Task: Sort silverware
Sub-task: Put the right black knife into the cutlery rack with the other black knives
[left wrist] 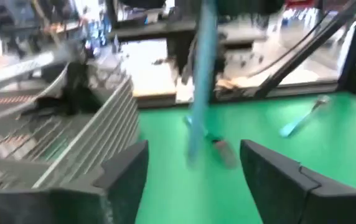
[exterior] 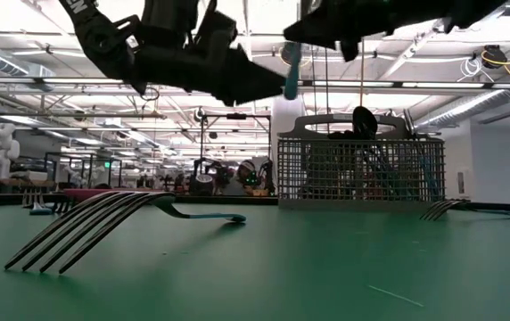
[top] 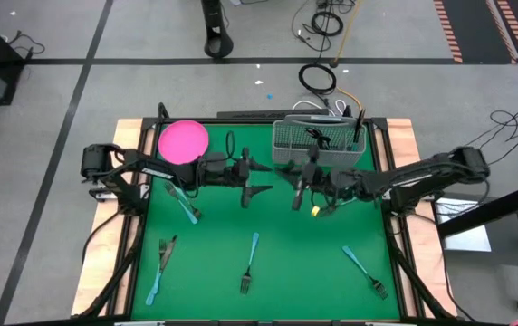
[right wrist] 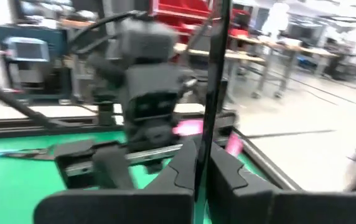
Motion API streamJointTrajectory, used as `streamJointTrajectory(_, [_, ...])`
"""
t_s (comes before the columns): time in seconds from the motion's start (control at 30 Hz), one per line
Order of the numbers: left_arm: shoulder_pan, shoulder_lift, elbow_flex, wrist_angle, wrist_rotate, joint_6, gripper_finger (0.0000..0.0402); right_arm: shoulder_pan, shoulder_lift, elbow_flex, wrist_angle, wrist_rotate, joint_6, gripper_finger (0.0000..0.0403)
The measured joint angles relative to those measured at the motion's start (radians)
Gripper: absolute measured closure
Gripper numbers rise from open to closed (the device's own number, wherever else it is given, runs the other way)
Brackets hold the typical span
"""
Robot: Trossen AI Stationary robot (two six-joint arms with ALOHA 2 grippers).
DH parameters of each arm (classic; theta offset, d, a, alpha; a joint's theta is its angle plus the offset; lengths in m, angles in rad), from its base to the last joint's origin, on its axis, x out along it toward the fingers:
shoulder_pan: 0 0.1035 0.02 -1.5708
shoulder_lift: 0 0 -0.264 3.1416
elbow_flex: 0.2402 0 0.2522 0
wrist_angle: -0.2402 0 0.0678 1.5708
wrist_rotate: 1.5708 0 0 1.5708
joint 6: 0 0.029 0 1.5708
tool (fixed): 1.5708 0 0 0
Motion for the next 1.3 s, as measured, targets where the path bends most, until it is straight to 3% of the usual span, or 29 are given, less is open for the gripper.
streamJointTrajectory(0.2, [0.082, -0.07, 0.0, -0.165, -0.011, -0.008, 0.012, -0.042, -0.209, 0.0, -0.293, 0.163, 0.066, 0.0402])
streamJointTrajectory(0.43, [0.104, -0.11, -0.012, -0.183, -0.01, -0.008, 0.0118, -0.135, -0.4, 0.0, -0.65, 0.425, 0.228, 0.0402])
streamJointTrajectory(0.53, [0.102, -0.109, -0.012, -0.171, -0.009, -0.007, 0.0118, -0.197, -0.447, 0.0, -0.77, 0.483, 0.309, 0.0402])
streamJointTrajectory(0.93, [0.103, -0.109, -0.012, -0.153, -0.008, -0.008, 0.0118, -0.406, -0.414, -0.001, -1.097, 0.479, 0.507, 0.0403])
streamJointTrajectory(1.3, [0.086, -0.109, -0.012, -0.159, 0.005, -0.009, 0.0118, -0.474, -0.33, -0.001, -1.08, 0.476, 0.525, 0.0403])
